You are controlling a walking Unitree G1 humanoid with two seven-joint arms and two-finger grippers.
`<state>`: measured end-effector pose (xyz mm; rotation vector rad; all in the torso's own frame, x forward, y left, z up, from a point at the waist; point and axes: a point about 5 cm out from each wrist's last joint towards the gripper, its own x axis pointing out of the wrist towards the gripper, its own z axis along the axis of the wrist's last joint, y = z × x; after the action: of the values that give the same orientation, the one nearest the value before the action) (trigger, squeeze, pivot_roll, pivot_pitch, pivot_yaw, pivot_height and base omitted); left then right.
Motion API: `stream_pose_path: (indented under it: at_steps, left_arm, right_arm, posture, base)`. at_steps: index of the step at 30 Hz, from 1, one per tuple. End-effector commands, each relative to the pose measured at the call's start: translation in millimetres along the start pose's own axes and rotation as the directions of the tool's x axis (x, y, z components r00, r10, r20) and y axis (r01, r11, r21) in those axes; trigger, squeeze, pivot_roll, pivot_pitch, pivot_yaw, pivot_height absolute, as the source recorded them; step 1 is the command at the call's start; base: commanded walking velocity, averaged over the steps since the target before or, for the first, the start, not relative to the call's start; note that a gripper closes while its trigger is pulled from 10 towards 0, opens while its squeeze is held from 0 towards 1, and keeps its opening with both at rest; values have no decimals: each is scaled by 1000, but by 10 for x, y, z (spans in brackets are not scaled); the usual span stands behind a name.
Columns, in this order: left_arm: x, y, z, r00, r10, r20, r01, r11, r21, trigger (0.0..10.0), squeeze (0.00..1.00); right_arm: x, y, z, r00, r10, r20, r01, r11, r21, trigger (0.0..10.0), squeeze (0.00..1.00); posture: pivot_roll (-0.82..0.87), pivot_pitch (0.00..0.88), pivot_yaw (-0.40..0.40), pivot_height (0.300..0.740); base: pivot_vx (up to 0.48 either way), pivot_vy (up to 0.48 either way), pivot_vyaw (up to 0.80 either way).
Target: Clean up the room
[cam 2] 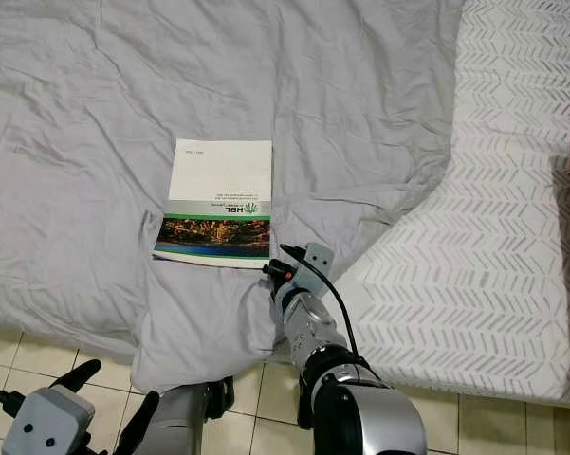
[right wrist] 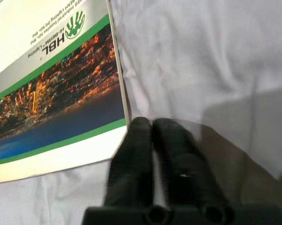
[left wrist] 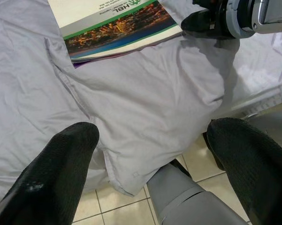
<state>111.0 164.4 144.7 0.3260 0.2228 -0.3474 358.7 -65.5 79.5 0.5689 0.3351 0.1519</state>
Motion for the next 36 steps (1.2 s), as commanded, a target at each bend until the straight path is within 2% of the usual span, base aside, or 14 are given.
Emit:
stream_pose_path:
  at_steps: [1,8,9,10,11,12,15,18,19,22,24,26,29,36]
  left_arm:
    - [-55,-54,-49,999,-14,-42,13,1000,-19,10000,0]
    - [-52,-83,-67,999,-20,-48,19,1000,-23,10000,0]
    - [-27,-83,-85,999,-19,-49,18,1000,-20,10000,0]
    - [54,-69,-134,999,-1,-48,-1,999,-39,10000,0]
    - [54,-69,-134,999,-1,-48,-1,999,-39,10000,0]
    - [109,-61,-162,999,13,-46,-15,998,-57,10000,0]
    - [355,-30,-286,999,41,-35,-44,995,-91,10000,0]
    - [656,43,-468,998,52,-33,-54,995,-79,10000,0]
    - [656,43,-468,998,52,-33,-54,995,-79,10000,0]
    - [882,169,-526,996,82,-21,-84,993,-88,10000,0]
    - [1058,275,-521,994,112,3,-111,989,-100,10000,0]
    - [1107,310,-506,993,121,13,-119,988,-102,10000,0]
    - [1255,370,-446,992,118,49,-112,988,-102,10000,0]
    - [1438,382,-276,984,94,153,-81,992,-92,10000,0]
  right_arm:
    - [-38,548,-419,989,103,-107,-93,991,98,0,0]
    - [-44,632,-451,984,130,-118,-112,982,152,0,0]
    - [-45,643,-452,983,142,-120,-126,983,134,0,0]
    - [-41,618,-422,983,147,-113,-151,988,-33,0,0]
    - [-41,618,-422,983,147,-113,-151,988,-33,0,0]
    - [-40,589,-392,983,155,-96,-166,980,-112,10000,1000]
    - [-60,396,-248,980,197,5,-184,927,-327,10000,1000]
    - [-126,98,-167,980,185,71,-136,890,-436,10000,1000]
    - [-126,98,-167,980,185,71,-136,890,-436,10000,1000]
    - [-219,-236,-64,981,125,149,-45,892,-450,10000,1000]
    - [-417,-600,44,965,66,254,62,884,-464,10000,1000]
    - [-486,-684,82,956,57,288,89,880,-468,10000,1000]
    - [-826,-948,103,928,17,373,176,861,-477,10000,1000]
    - [-1236,-1110,156,887,-5,462,258,834,-488,10000,1000]
  posture:
    - [326,628,23,740]
    - [328,626,22,740]
    - [320,623,13,740]
    - [290,610,-15,740]
    - [290,610,-15,740]
    - [266,586,-33,740]
    - [184,465,-65,740]
    - [116,372,-86,740]
    - [116,372,-86,740]
    - [76,314,-94,740]
    - [44,177,-75,740]
    - [40,169,-71,740]
    - [-15,74,-9,740]
    - [-44,0,42,740]
  base:
    - [0,0,0]
    - [0,0,0]
    - [0,0,0]
    - [0,0,0]
    - [0,0,0]
    - [0,0,0]
    - [0,0,0]
    - [0,0,0]
    - [0,0,0]
    - [0,0,0]
    - [0,0,0]
    - [0,0,0]
    - [0,0,0]
    - [0,0,0]
